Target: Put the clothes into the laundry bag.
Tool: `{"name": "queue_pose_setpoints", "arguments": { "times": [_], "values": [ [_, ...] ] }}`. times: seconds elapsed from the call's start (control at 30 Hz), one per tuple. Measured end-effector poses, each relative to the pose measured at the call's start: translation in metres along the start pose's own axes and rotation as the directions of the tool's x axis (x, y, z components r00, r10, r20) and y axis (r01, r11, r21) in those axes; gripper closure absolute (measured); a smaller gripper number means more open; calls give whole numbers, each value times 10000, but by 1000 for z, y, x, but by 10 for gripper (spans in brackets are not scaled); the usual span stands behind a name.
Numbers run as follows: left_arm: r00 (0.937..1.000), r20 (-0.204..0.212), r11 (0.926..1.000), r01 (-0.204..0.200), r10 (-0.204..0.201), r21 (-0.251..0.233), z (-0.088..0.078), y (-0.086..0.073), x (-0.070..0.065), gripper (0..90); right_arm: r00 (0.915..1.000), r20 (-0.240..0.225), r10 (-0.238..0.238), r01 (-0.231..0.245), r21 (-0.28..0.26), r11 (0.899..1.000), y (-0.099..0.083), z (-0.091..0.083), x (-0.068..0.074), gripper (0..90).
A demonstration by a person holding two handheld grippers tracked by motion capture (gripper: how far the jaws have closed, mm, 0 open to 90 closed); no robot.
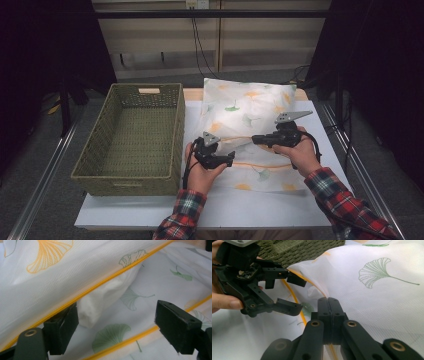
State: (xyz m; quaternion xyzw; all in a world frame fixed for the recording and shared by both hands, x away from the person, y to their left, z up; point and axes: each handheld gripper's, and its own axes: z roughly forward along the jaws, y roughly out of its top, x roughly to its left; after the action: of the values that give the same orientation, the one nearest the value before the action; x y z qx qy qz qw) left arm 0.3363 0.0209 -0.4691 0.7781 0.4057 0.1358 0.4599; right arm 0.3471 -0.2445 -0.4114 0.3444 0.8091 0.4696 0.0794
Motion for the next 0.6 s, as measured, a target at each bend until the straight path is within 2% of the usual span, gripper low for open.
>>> {"name": "queue_pose_setpoints", "arguments": {
  "times": [0.1,0.27,0.6],
  "values": [
    [9998,-28,9998,-188,188,16,-3,-2,0,173,10000,0,-50,50,34,10000,-2,0,1,900],
    [9998,56,9999,-168,168,10,-4,-6,-1,165,9992,164,-372,370,116,9992,-4,0,4,900],
    [9989,306,9993,-359,361,-80,-11,-9,-3,147,9996,126,-266,264,175,9995,-15,2,4,900]
  ]
}}
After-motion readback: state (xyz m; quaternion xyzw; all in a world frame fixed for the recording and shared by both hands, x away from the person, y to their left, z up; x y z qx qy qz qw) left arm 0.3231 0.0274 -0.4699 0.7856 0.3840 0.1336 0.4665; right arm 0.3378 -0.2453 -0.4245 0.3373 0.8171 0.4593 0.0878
